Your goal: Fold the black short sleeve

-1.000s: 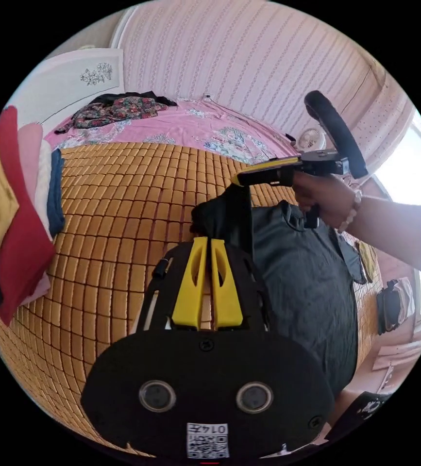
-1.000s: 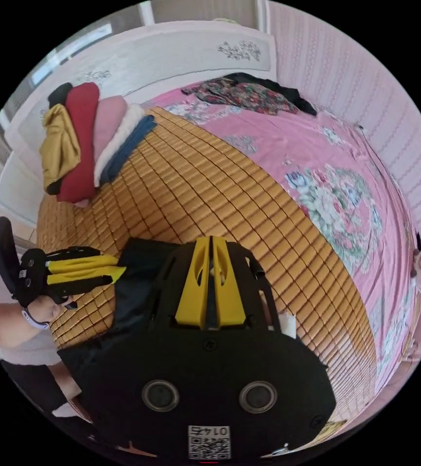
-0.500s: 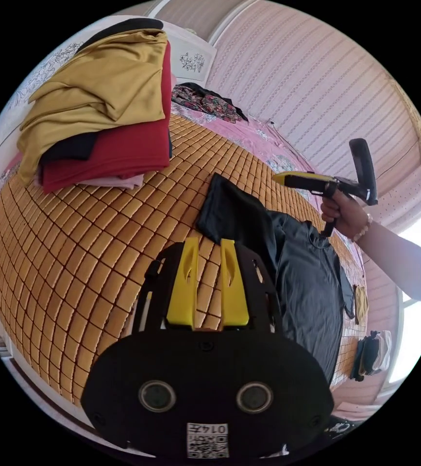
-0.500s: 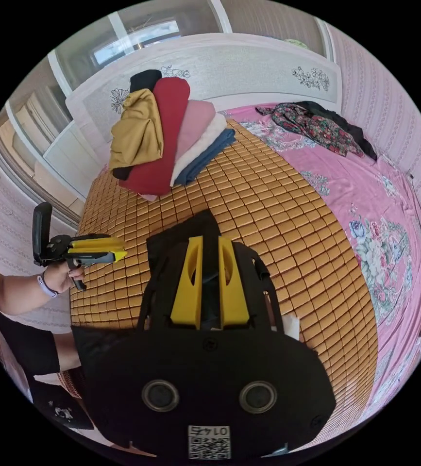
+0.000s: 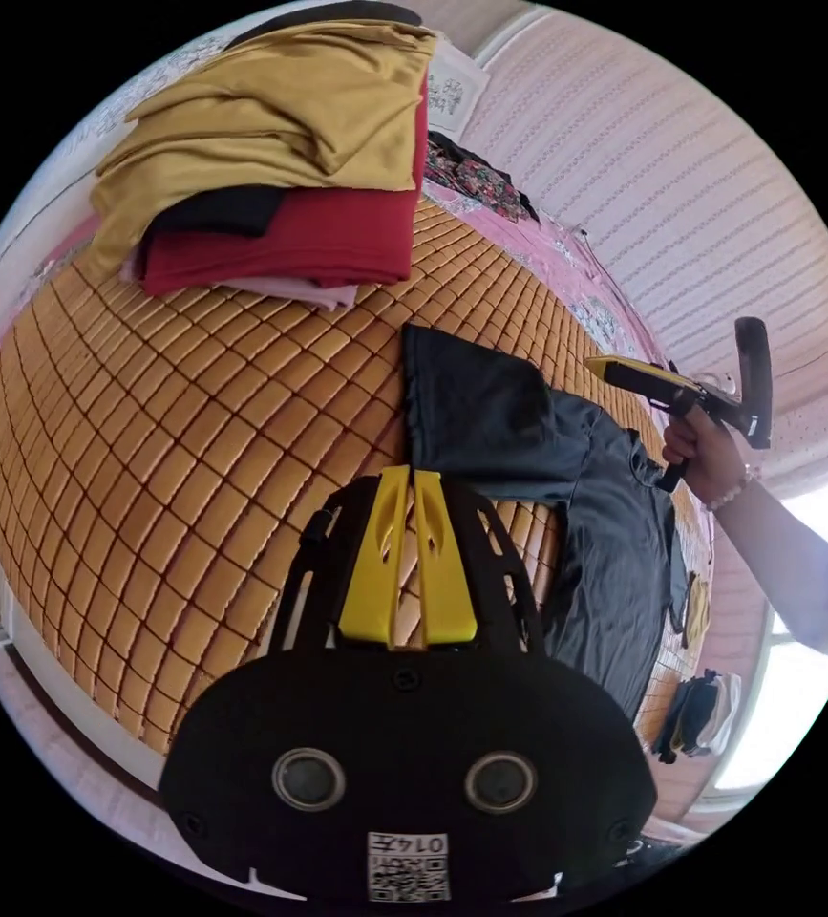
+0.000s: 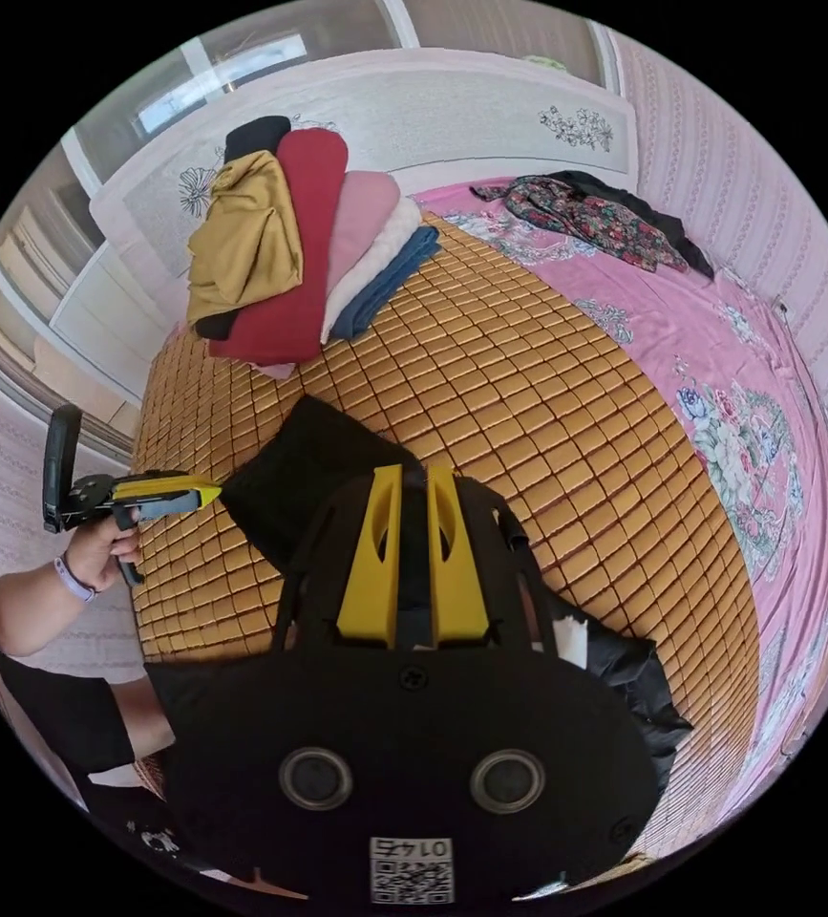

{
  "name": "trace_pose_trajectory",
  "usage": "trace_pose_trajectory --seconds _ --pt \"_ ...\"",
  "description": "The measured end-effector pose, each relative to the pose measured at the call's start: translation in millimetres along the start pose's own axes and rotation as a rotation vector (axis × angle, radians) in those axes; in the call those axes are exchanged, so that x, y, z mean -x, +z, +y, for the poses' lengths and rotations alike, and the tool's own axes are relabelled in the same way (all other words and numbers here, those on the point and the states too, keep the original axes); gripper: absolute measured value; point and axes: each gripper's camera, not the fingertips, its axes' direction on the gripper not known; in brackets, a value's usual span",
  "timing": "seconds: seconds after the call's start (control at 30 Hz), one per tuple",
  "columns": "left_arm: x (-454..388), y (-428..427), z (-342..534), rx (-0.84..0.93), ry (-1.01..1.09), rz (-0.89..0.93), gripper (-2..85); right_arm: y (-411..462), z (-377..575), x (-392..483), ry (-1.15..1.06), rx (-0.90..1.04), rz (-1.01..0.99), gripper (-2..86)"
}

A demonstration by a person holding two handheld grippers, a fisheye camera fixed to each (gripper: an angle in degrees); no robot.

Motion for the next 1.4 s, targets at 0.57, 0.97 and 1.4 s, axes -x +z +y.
trace_pose_trajectory --seconds 0.57,0.97,1.4 --pt "-3.0 48.8 -23.6 0.046 0.174 0.052 -0.5 104.6 -71.1 183.1 -0.093 0.176 0.109 1.9" --pt "-23.1 65.6 -40.6 0.027 0.2 0.089 -1.0 71.0 16.5 144.1 0.141 -0.001 -0.057 0.5" --pt "-220.8 44.6 -11.9 0.081 0.73 0.6 5.8 -201.9 416.9 68.2 0.672 -0.326 0.133 6.5"
